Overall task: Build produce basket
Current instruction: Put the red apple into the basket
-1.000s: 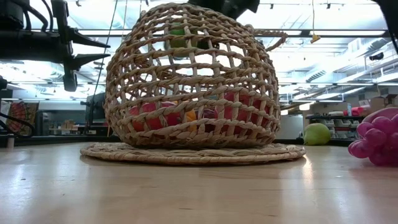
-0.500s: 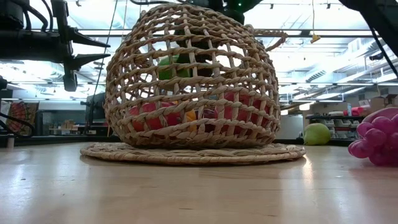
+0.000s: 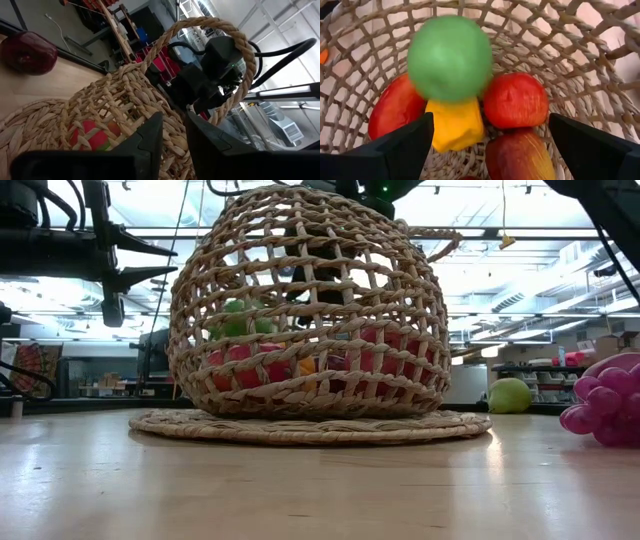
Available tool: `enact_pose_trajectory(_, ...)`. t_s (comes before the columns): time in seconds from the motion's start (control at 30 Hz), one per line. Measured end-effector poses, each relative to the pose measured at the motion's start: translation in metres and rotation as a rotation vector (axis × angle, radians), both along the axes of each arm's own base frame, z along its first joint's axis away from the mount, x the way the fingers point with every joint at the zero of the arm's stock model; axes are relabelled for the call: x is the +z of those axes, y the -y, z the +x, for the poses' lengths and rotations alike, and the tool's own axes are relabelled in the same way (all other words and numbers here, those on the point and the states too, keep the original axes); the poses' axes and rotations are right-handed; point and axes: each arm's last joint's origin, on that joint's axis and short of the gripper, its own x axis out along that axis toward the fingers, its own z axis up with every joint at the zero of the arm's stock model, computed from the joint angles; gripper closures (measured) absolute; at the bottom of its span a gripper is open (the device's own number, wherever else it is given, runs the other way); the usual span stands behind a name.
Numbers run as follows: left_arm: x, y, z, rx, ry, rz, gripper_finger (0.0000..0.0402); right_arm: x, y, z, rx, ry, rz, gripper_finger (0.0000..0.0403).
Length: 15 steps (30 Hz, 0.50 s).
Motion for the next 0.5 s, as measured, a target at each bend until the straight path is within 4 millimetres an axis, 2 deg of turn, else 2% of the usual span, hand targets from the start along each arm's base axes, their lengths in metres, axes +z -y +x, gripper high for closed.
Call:
enact_pose_trajectory(0.1,0.0,0.0,0.0,0.0,0.0,0.0,0.0312,0.007,0.001,0.001,0.0,0.014,-0.003,0.0006)
enact_pose_trajectory(0.17,0.0,0.0,0.0,0.0,0.0,0.0,0.0311,0.018,0.003,0.002,-0.003,0.047,-0.009,0.0004)
enact_pose_trajectory(0.5,0.0,0.0,0.0,0.0,0.0,0.0,0.0317,0.111,0.031,-0.018,-0.071,0.212,-0.076,0.0005)
